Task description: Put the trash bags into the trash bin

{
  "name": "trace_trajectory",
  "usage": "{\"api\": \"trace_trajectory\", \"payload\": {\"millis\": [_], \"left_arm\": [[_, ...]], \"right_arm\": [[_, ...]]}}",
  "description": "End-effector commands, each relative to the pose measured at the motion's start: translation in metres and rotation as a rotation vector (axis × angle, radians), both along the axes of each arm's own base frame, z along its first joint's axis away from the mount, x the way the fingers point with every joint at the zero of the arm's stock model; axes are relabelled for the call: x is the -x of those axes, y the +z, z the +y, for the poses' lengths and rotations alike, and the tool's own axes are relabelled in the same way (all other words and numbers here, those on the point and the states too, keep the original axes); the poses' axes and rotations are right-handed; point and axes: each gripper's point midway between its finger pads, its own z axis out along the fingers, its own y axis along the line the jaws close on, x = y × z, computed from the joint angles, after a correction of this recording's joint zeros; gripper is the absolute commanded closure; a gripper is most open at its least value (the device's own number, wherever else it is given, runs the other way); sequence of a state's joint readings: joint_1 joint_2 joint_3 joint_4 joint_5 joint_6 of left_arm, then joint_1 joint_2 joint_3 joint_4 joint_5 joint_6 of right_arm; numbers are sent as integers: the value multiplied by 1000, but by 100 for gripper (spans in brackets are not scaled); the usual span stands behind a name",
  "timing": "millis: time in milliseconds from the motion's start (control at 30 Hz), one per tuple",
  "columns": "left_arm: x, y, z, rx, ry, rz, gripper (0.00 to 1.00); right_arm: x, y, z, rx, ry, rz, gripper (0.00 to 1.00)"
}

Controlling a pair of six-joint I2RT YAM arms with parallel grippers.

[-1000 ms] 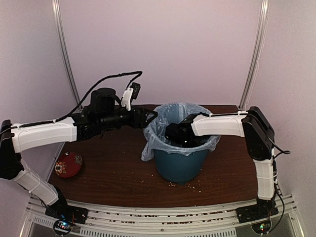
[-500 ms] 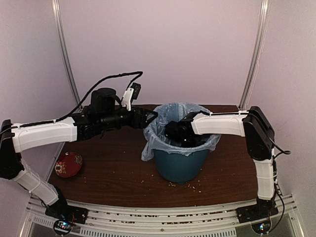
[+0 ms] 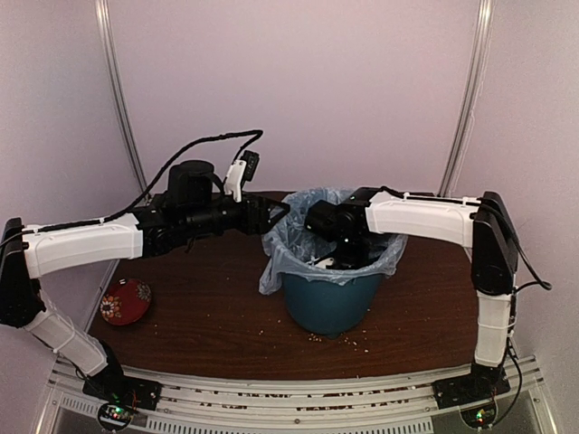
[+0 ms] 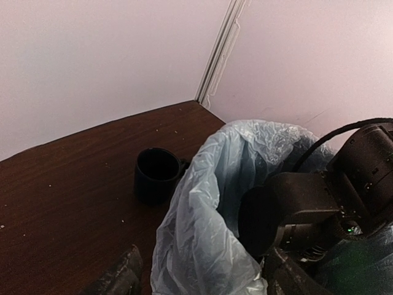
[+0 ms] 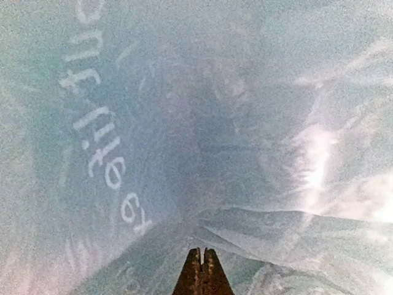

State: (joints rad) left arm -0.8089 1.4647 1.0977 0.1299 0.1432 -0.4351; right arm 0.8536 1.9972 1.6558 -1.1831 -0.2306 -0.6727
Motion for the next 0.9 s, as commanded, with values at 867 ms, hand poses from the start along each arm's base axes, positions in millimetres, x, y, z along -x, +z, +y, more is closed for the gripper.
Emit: {"api": "trace_trajectory", "payload": {"millis": [867], "left_arm": [[-7, -22, 4, -114, 37, 15, 30]], "right_arm": [[-32, 151, 18, -361, -66, -209, 100]]}}
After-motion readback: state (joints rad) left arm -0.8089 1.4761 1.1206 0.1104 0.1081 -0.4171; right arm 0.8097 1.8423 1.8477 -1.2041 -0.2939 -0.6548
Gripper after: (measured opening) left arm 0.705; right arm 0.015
